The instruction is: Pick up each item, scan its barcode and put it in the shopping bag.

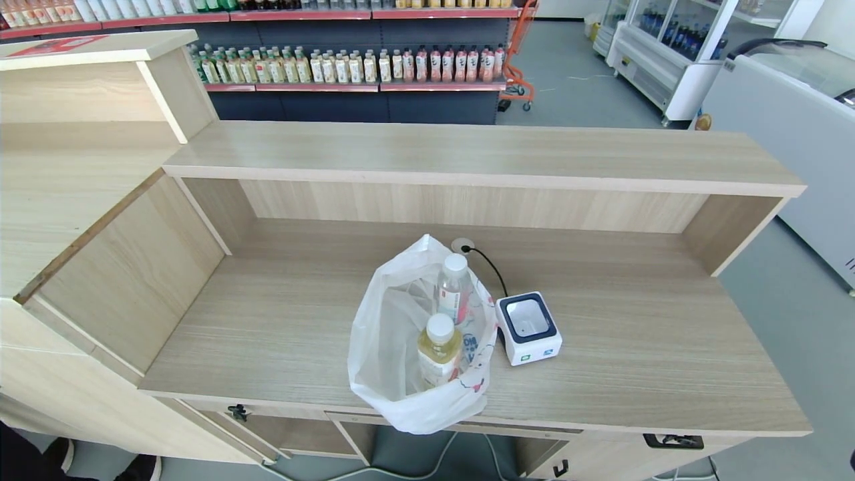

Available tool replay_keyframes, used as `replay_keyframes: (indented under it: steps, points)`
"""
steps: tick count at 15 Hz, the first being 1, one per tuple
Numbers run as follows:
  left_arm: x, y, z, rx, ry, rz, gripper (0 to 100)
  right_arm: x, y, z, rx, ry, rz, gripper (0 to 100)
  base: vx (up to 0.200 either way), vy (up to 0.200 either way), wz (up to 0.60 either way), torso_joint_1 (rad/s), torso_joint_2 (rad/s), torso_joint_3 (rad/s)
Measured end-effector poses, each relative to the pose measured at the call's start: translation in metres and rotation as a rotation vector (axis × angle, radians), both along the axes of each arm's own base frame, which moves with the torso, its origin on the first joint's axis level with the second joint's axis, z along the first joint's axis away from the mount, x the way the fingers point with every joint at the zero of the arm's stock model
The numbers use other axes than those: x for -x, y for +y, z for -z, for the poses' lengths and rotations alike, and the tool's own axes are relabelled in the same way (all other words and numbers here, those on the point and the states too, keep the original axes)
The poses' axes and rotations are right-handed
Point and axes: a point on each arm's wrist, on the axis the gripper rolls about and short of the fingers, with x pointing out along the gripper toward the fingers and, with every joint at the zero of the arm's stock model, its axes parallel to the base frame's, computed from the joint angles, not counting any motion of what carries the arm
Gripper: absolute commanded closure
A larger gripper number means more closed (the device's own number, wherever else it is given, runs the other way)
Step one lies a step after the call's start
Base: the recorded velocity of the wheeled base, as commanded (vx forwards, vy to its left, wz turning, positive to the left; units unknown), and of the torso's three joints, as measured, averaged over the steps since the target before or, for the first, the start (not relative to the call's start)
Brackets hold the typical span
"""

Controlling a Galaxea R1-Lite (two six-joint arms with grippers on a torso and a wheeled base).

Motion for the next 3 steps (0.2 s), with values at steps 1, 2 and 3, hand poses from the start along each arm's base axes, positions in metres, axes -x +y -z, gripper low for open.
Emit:
replay_keyframes:
  steps: [1,2,3]
  points:
    - [0.000,0.000,0.000,0.000,0.000,0.000,0,0.010,0.000,0.011,0.004,-0.017,0.006,0,0.000,0.000,0.00,0.000,0.00,0.000]
    - [0.000,0.000,0.000,0.000,0.000,0.000,0,0.019,0.000,0.023,0.002,-0.018,0.000,0,0.000,0.000,0.00,0.000,0.00,0.000]
    - [0.000,0.000,0.000,0.000,0.000,0.000,0,0.024,0.001,0.031,-0.013,-0.029,-0.043,0,0.000,0.000,0.00,0.000,0.00,0.000]
